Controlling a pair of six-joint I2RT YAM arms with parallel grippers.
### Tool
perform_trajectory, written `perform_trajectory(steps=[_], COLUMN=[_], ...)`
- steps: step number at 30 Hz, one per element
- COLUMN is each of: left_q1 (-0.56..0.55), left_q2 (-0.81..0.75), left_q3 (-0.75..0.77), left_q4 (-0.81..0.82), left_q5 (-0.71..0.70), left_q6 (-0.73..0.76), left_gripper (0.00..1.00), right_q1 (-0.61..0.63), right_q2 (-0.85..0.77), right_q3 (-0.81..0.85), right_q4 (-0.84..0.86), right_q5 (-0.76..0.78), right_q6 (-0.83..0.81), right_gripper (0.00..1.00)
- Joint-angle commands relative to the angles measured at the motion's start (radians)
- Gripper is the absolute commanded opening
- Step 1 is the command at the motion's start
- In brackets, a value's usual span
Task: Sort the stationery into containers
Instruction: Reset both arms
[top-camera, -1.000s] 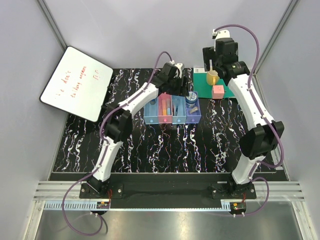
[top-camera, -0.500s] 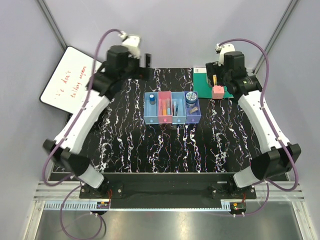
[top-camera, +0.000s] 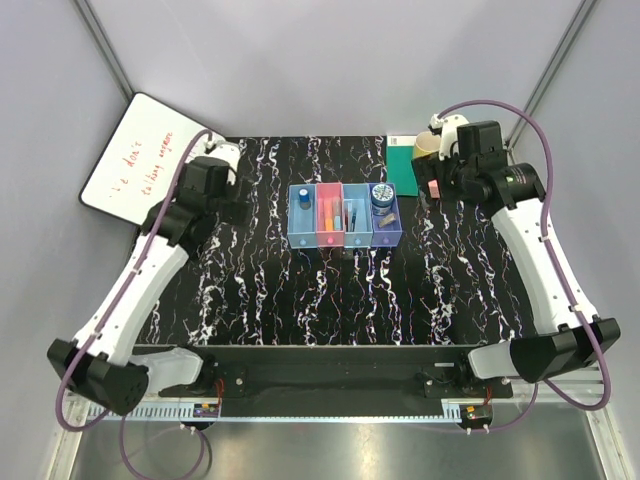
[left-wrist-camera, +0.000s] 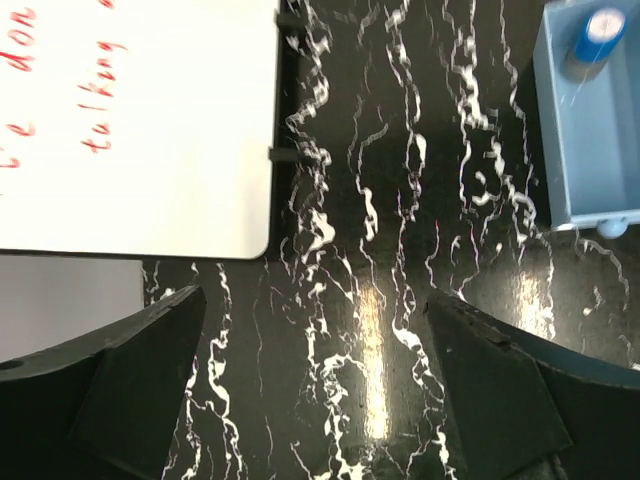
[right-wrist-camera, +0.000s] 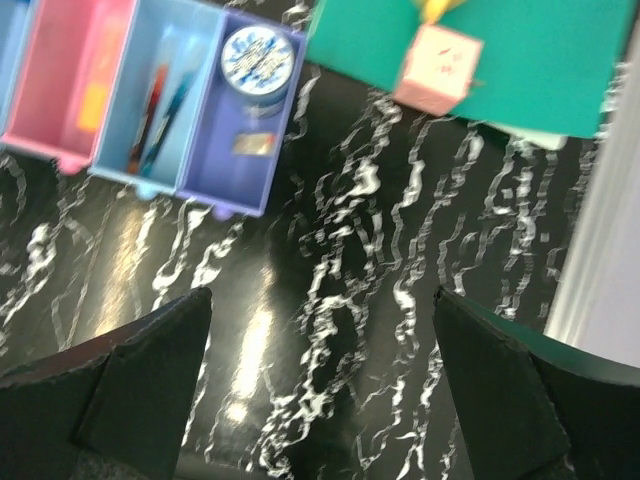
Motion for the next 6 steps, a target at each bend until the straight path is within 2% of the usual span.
perform_trajectory(steps=[1,6], left_q1=[0.013,0.030], left_q2=[-0.076,-0.085], left_q3=[0.011,0.017], left_q4=[0.061,0.065], left_q5=[-0.047,-0.065], left_q6=[-0.010,-0.020], left_gripper=[0.99,0.99], right_q1=[0.005,0.005], right_q2=[-0.059,-0.085], right_q3=[-0.024,-0.052], right_q4=[-0.068,-0.068], right_q5=[-0.133,-0.115], right_q6=[0.007,0.001], right_gripper=[1.00,1.00])
